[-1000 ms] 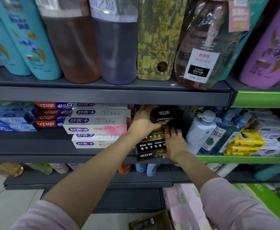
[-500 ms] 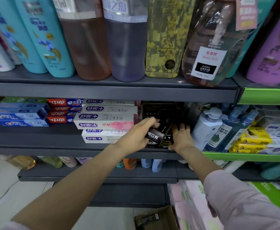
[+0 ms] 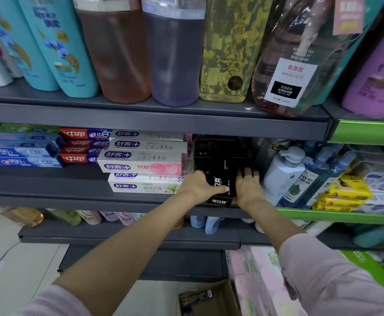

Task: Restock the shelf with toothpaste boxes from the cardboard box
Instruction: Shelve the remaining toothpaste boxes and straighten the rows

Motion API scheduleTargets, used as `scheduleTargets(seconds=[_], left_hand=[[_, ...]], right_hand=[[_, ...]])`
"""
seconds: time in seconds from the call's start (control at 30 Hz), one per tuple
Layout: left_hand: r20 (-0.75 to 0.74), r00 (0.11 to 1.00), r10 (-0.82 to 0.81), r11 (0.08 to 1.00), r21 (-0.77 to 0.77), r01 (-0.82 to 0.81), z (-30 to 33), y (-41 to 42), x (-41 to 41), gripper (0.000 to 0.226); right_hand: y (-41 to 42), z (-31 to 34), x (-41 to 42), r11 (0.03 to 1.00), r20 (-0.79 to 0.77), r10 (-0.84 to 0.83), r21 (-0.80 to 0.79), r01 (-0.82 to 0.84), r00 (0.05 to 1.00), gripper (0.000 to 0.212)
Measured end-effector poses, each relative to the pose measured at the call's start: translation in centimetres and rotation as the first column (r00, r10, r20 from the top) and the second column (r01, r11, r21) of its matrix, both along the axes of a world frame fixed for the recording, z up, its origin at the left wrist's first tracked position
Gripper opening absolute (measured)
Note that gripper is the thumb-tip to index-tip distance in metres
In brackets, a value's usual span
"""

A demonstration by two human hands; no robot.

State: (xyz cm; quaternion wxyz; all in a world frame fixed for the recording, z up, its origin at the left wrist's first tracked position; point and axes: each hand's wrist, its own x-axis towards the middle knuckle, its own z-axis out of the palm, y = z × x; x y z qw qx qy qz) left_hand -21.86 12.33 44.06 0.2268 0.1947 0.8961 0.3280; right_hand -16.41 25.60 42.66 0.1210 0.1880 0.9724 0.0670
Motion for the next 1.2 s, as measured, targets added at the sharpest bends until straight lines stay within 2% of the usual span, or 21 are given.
scheduleTargets(seconds=[0.07, 0.1, 0.13, 0.17, 0.23, 0.33, 0.43, 0.53, 0.63, 0.73, 0.87, 0.93, 1.03, 1.1, 1.2], left_hand=[[0.253, 0.967, 0.04, 0.996, 0.066, -0.058, -0.1, 0.6, 0.0, 0.055], [0.414, 0.908, 0.067, 0.986, 0.11, -0.123, -0.2, 0.8, 0.1, 0.058], [0.513, 0.855, 0.078, 0.974, 0.143, -0.175, -0.2, 0.9, 0.2, 0.06], [0.523, 0.848, 0.084, 0.968, 0.159, -0.194, -0.2, 1.0, 0.1, 0.059], [0.411, 0.907, 0.088, 0.978, 0.139, -0.157, 0.0, 1.0, -0.4, 0.058], [0.057, 0.997, 0.055, 0.998, 0.025, -0.057, 0.9, 0.2, -1.3, 0.054], [-0.263, 0.965, 0.006, 0.998, -0.062, -0.023, 1.6, -0.5, -2.0, 0.057], [-0.449, 0.893, -0.003, 0.998, -0.056, -0.025, 1.9, -0.6, -2.6, 0.057], [-0.484, 0.875, 0.004, 0.995, -0.085, -0.051, 1.8, 0.2, -3.4, 0.057], [-0.445, 0.895, 0.007, 0.991, -0.118, -0.066, 1.3, 1.9, -4.4, 0.061], [-0.421, 0.903, -0.086, 0.974, -0.227, -0.013, 0.3, 4.0, -5.0, 0.064], [-0.436, 0.891, -0.129, 0.955, -0.298, -0.007, -0.5, 4.6, -5.1, 0.062], [-0.379, 0.916, -0.135, 0.947, -0.321, 0.007, -1.5, 4.3, -5.4, 0.053], [-0.357, 0.919, -0.169, 0.94, -0.339, 0.041, -2.1, 3.5, -5.2, 0.047], [-0.359, 0.887, -0.29, 0.914, -0.379, 0.145, -2.8, 2.4, -4.3, 0.056]], right_hand=[[0.2, -0.2, 0.1, 1.0, 0.006, -0.013, -0.012, 0.013, 1.0, 0.069], [0.3, -0.2, 0.1, 0.999, 0.009, -0.039, -0.036, 0.039, 0.999, 0.071], [0.3, -0.1, 0.1, 0.997, 0.007, -0.053, -0.047, 0.054, 0.999, 0.071], [0.4, 0.0, 0.1, 0.998, -0.002, -0.048, -0.047, 0.048, 0.999, 0.068], [0.4, 0.1, 0.1, 0.999, -0.013, -0.014, -0.034, 0.013, 1.0, 0.065], [0.4, -0.3, 0.0, 0.997, -0.044, -0.038, -0.067, 0.035, 0.998, 0.079], [0.5, -0.6, 0.2, 0.995, -0.061, -0.044, -0.093, 0.038, 0.997, 0.084], [0.7, -0.4, 0.4, 0.991, -0.083, -0.043, -0.13, 0.032, 0.996, 0.092], [0.7, -0.3, 0.6, 0.981, -0.107, -0.072, -0.185, 0.052, 0.992, 0.098], [0.8, -0.4, 0.5, 0.987, -0.101, -0.042, -0.16, 0.025, 0.994, 0.098], [1.1, -0.6, 0.4, 0.989, -0.095, -0.008, -0.147, -0.006, 0.995, 0.097], [1.0, -0.9, 0.5, 0.993, -0.094, 0.002, -0.119, -0.013, 0.996, 0.095], [0.8, -1.1, 0.5, 0.995, -0.116, 0.003, -0.095, -0.014, 0.993, 0.093], [0.8, -1.1, 0.7, 0.994, -0.128, 0.002, -0.111, -0.017, 0.992, 0.094], [0.7, -1.3, 0.8, 0.994, -0.164, -0.013, -0.11, -0.005, 0.986, 0.094]])
